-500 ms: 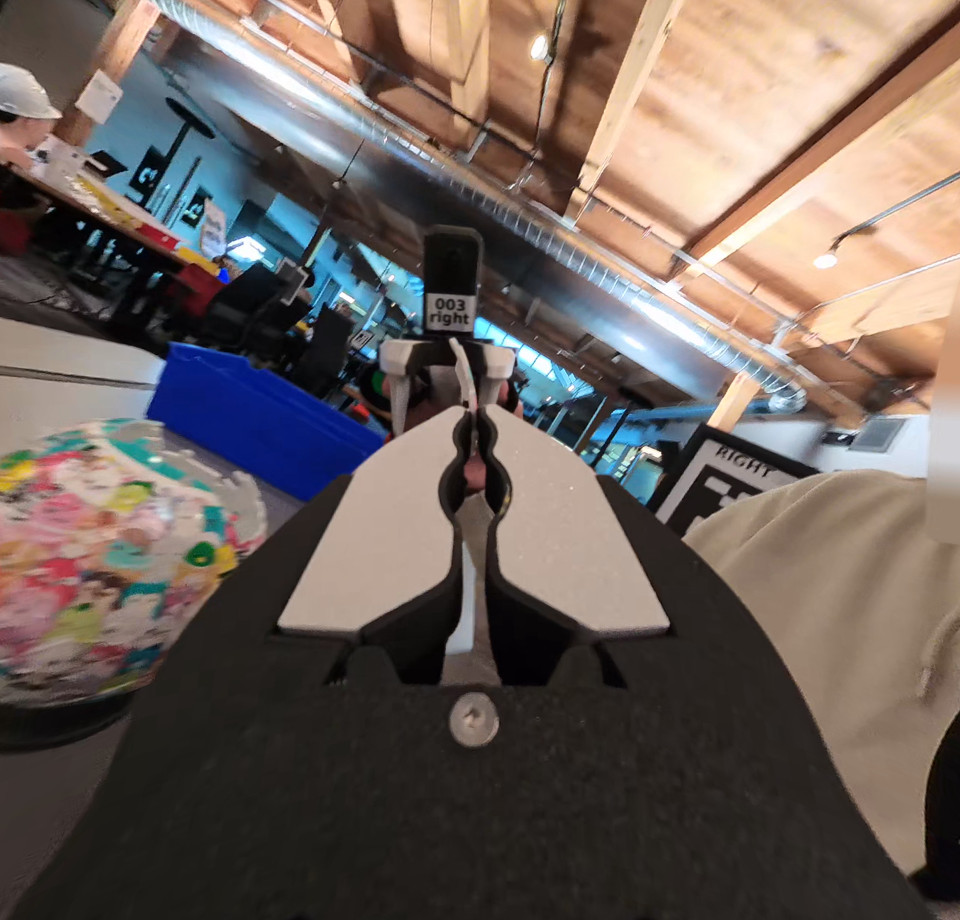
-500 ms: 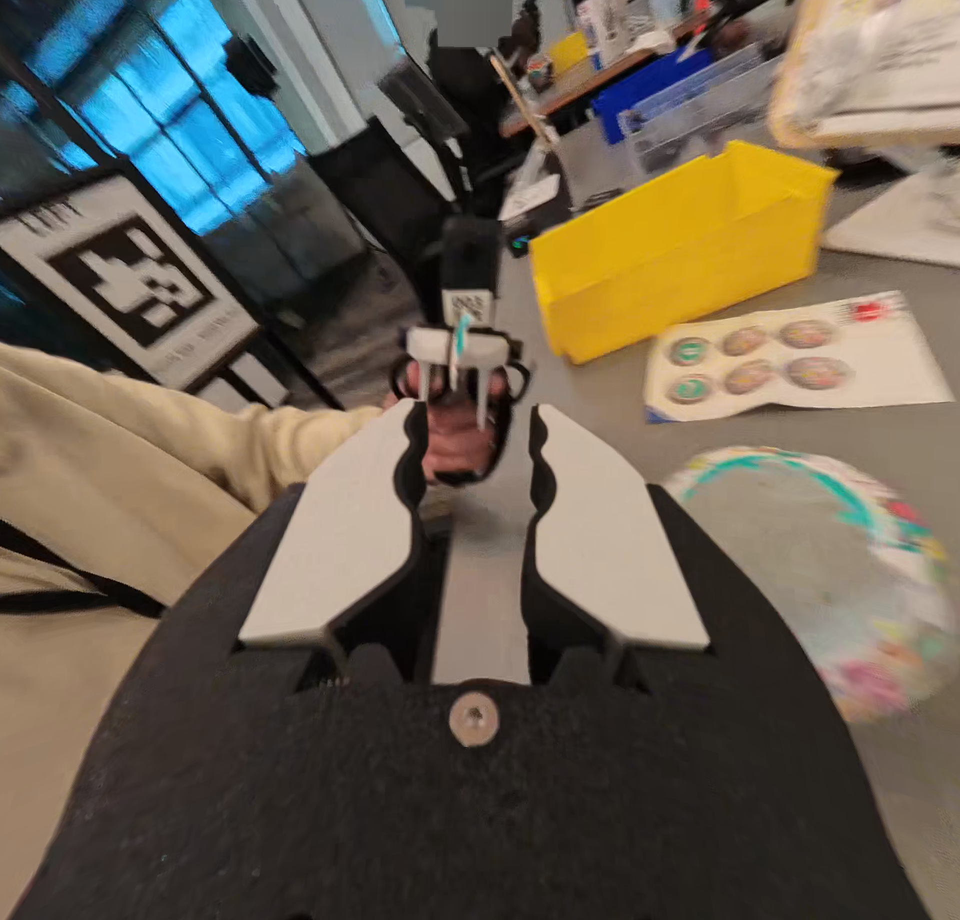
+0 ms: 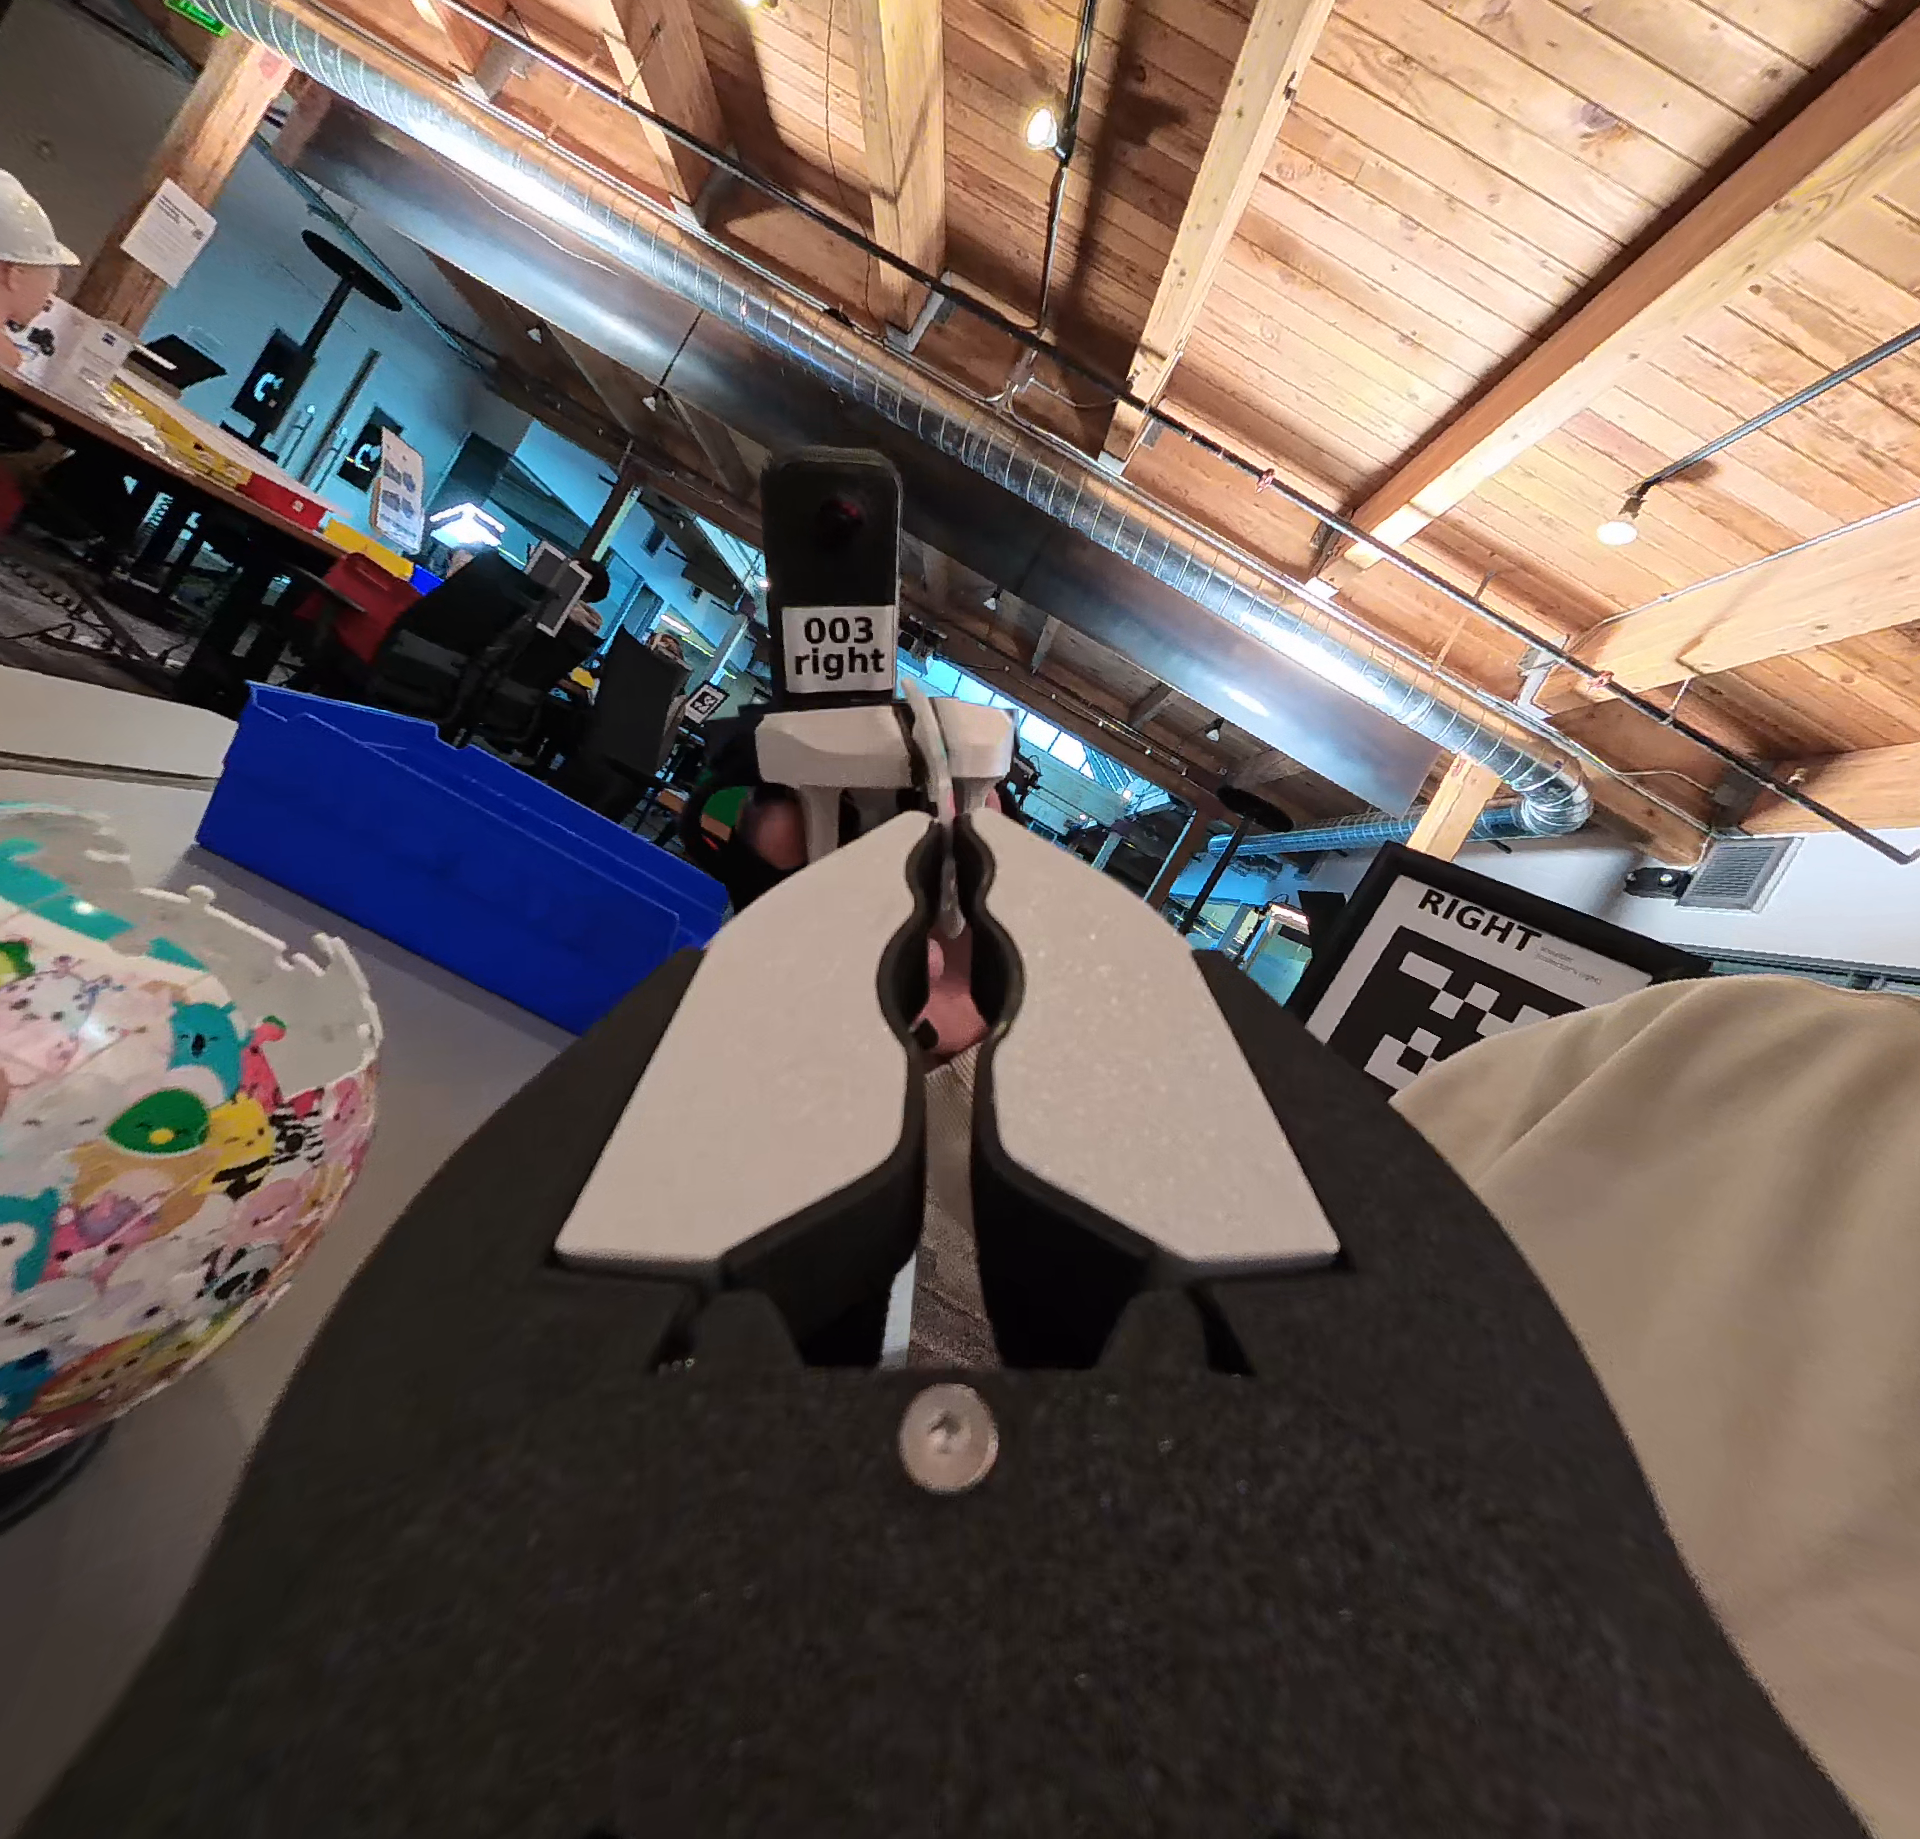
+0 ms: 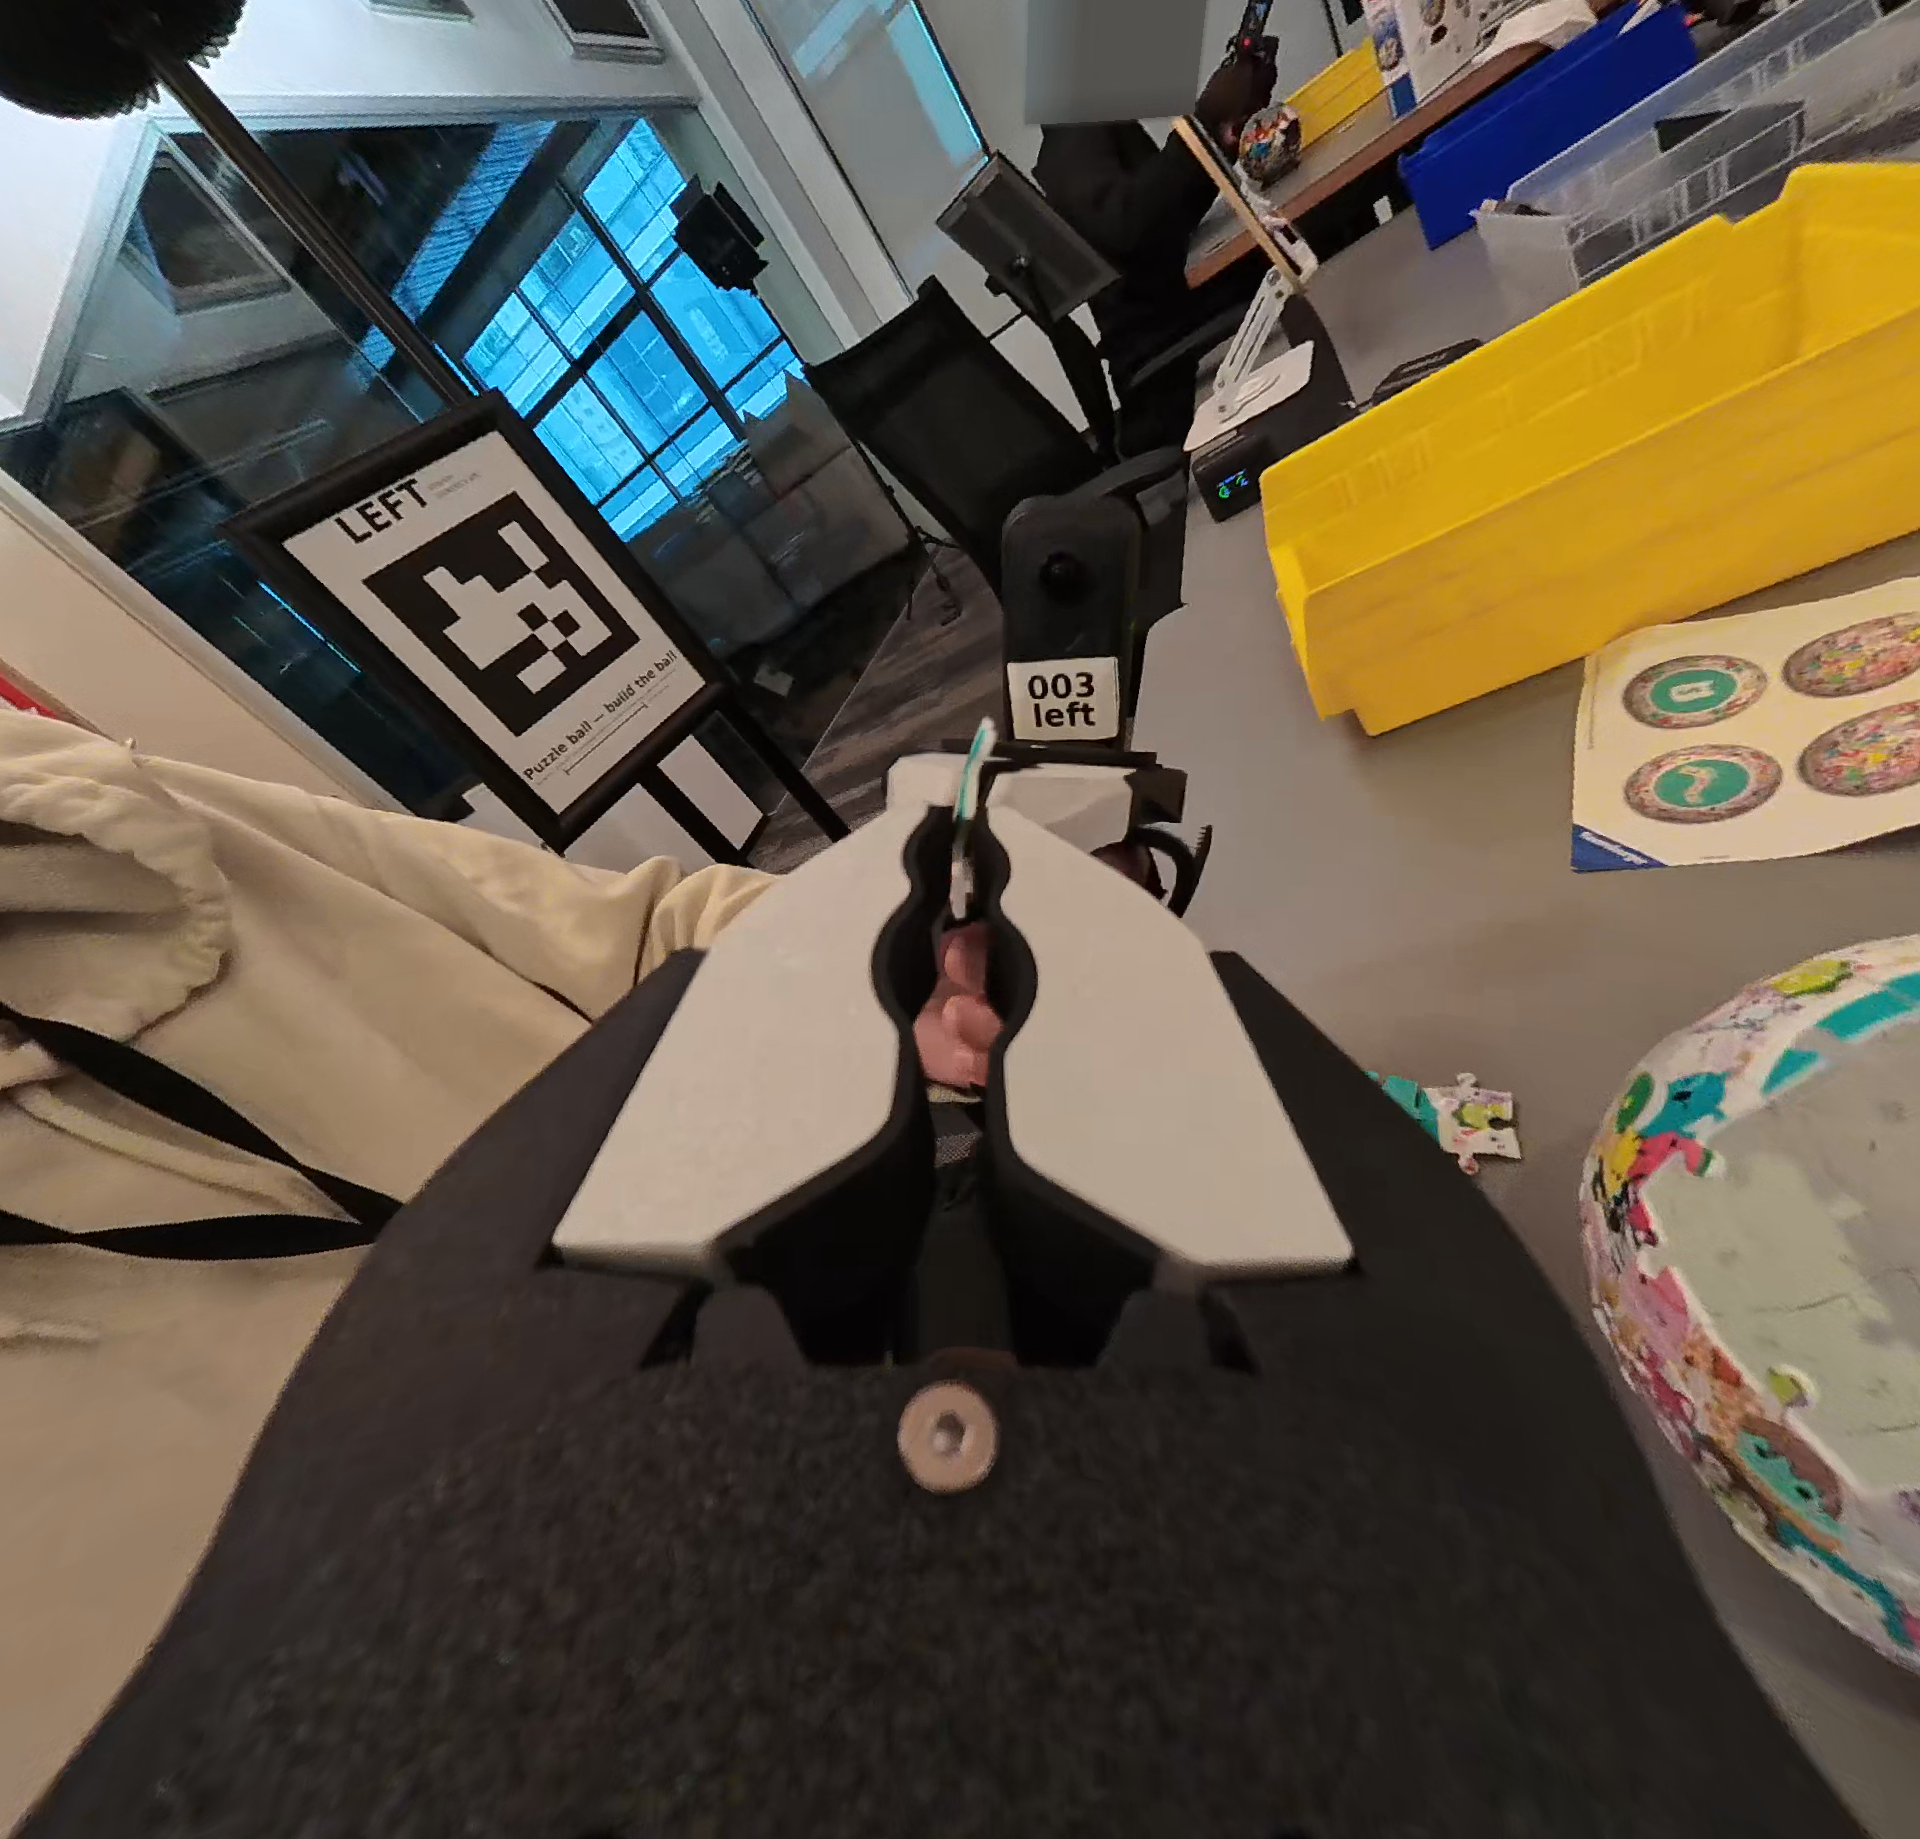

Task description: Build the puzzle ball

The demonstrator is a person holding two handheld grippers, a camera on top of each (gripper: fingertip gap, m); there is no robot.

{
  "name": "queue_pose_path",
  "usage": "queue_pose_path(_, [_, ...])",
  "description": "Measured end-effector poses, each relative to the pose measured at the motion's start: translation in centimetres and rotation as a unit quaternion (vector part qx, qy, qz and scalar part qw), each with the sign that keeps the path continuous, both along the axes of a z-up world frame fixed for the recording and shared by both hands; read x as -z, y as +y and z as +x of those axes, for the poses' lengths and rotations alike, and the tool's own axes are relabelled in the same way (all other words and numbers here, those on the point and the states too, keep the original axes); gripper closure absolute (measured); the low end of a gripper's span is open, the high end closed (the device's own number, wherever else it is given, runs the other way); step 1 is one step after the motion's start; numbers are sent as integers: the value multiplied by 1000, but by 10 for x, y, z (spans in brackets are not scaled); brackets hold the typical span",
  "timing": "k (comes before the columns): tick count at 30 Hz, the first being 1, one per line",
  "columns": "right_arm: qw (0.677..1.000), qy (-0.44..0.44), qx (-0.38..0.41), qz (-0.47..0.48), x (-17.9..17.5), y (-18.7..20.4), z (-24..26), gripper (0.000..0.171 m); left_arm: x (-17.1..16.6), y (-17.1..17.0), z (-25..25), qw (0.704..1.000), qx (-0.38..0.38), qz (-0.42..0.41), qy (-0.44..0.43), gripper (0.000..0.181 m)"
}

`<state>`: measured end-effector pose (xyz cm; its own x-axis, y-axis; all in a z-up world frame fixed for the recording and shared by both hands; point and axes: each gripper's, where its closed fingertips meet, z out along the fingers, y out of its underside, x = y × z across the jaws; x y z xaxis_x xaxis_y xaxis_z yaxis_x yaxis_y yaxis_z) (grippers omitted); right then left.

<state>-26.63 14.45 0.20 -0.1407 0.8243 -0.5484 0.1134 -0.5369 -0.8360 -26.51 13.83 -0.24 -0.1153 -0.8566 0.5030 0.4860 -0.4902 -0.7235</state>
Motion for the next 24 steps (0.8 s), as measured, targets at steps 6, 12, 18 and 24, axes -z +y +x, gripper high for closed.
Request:
queue_pose_path(6, [999,-33,4,9,6,2,3,168,7,5,3,1000,-8,-4,9,179])
queue_pose_path(12, [977,-194,43,81,45,49,32,169,48,34,-18,982,-111,21,152,181])
queue_pose_path(18, [979,-205,21,11,82,81,41,169,82,49,-8,941,-168,49,288,181])
queue_pose_path(24, [976,-219,-17,-1,95,83,36,169,98,59,12,924,-163,70,339,181])
